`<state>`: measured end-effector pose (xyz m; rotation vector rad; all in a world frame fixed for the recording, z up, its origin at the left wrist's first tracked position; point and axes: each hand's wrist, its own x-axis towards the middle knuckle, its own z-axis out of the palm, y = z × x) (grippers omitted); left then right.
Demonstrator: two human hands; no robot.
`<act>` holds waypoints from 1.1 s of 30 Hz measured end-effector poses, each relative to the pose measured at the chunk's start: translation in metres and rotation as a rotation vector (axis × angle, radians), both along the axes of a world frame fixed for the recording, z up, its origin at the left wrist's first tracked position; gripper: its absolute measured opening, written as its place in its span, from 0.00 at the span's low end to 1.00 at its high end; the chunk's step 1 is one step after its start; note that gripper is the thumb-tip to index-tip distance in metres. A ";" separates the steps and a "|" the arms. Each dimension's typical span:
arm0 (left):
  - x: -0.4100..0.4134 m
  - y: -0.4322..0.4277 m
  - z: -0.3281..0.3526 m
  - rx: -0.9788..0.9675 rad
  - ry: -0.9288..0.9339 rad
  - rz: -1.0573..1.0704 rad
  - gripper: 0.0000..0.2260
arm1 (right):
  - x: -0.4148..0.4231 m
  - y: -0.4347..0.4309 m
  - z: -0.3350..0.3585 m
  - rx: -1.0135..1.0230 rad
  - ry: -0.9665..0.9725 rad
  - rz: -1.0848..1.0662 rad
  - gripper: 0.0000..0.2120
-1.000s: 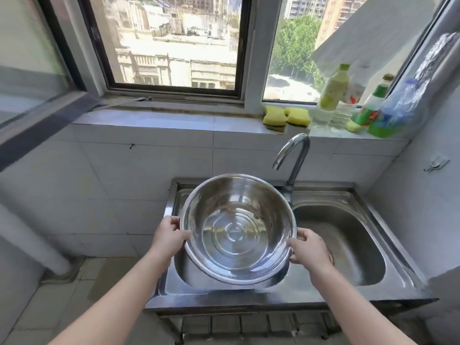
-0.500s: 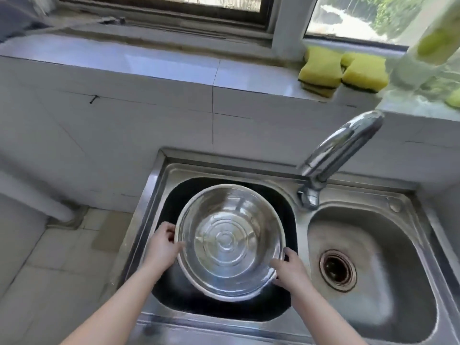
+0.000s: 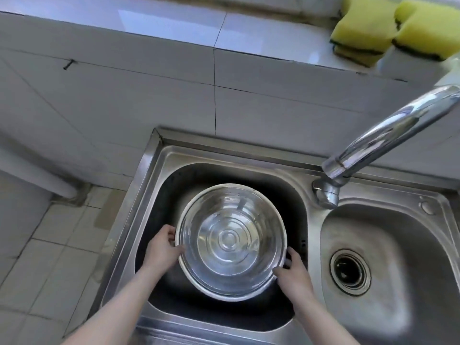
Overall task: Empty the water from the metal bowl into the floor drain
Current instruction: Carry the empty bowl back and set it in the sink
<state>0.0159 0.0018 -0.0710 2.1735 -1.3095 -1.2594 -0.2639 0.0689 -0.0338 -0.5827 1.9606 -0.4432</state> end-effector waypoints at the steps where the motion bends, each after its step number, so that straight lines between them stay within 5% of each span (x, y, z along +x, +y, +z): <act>1: 0.003 0.000 -0.001 0.006 -0.027 -0.050 0.15 | 0.000 0.000 0.000 -0.018 0.034 0.041 0.32; 5: 0.008 -0.004 -0.001 -0.007 -0.181 -0.282 0.36 | 0.003 -0.003 -0.003 -0.050 0.182 0.247 0.32; 8: 0.006 -0.010 0.001 -0.051 -0.268 -0.410 0.43 | 0.006 -0.005 -0.007 0.026 0.266 0.376 0.40; 20: -0.006 -0.040 -0.003 -0.135 -0.368 -0.545 0.33 | 0.012 -0.010 -0.023 0.036 0.378 0.415 0.47; 33: 0.001 -0.009 0.001 -0.050 -0.299 -0.362 0.40 | 0.011 -0.035 -0.024 0.017 0.466 0.499 0.45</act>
